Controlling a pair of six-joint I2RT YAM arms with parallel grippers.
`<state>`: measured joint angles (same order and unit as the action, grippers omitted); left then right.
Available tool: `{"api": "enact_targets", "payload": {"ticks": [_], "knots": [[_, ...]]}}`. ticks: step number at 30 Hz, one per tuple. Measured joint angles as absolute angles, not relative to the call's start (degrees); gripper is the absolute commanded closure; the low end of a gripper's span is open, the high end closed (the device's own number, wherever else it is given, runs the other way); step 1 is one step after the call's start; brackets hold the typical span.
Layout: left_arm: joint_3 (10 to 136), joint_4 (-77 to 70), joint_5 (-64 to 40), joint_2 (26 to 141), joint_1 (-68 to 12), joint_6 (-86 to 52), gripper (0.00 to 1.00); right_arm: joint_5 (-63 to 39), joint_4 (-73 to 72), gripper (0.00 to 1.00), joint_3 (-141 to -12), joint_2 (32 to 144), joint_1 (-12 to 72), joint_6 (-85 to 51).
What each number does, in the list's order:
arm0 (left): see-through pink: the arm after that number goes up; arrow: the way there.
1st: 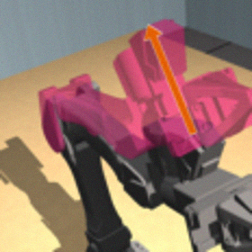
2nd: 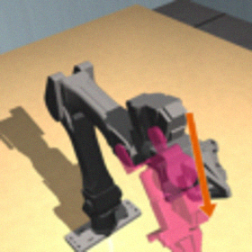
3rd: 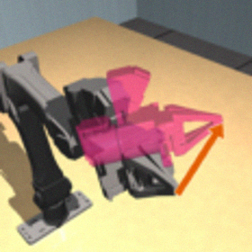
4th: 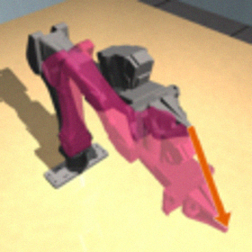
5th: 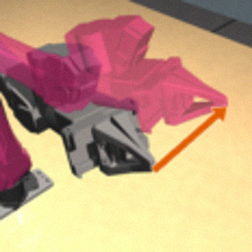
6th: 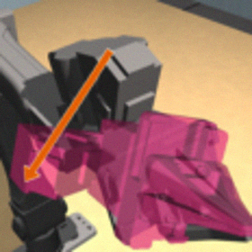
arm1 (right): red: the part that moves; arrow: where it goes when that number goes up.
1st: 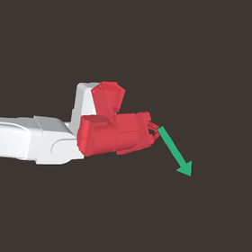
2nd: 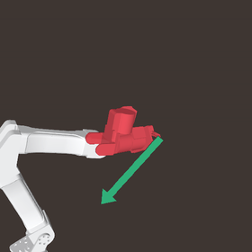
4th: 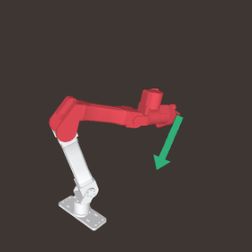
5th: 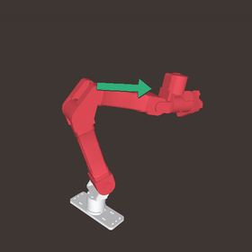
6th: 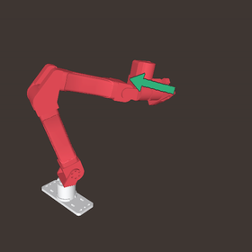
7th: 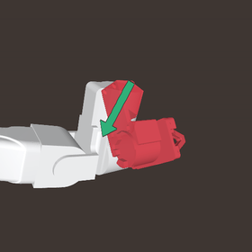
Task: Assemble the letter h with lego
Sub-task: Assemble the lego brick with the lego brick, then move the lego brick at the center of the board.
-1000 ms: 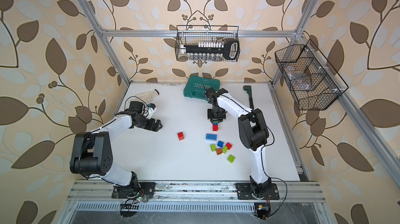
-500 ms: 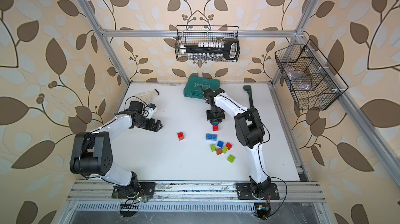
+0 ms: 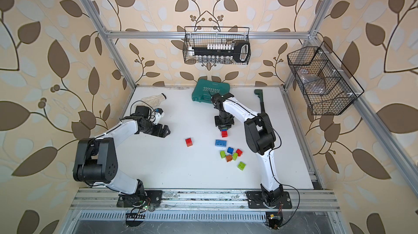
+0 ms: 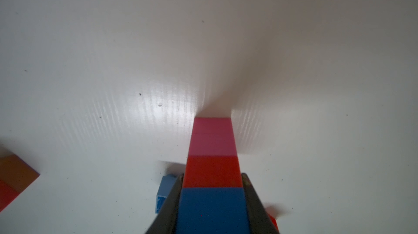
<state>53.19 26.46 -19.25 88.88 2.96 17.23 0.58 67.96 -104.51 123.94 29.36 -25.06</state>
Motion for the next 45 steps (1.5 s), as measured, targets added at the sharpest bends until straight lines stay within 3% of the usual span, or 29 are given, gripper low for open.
{"api": "enact_targets", "payload": {"ticks": [10, 19, 30, 36, 41, 45], "knots": [[55.5, 28.9, -22.3, 88.9, 6.8, 15.6, 0.01, -0.9, 69.7, 0.87, -122.8, 125.8, 42.7, -27.6], [57.3, 29.6, -20.7, 89.0, 8.0, 14.7, 0.01, -1.9, 70.7, 0.86, -136.6, 139.0, 47.4, -29.9], [57.7, 30.1, -21.4, 89.5, 8.0, 14.3, 0.01, -1.4, 70.0, 0.82, -137.2, 141.1, 47.6, -30.7], [57.6, 30.1, -28.8, 89.6, 8.0, 14.3, 0.03, -0.8, 70.1, 0.83, -137.1, 140.9, 46.9, -30.7], [56.2, 27.9, -40.7, 89.6, 7.5, 15.4, 0.05, 0.1, 68.4, 0.83, -124.0, 133.5, 42.5, -30.6], [53.9, 26.1, -44.8, 89.3, 2.3, 18.9, 0.03, 0.5, 66.8, 0.83, -112.0, 123.6, 35.4, -30.6]]}}
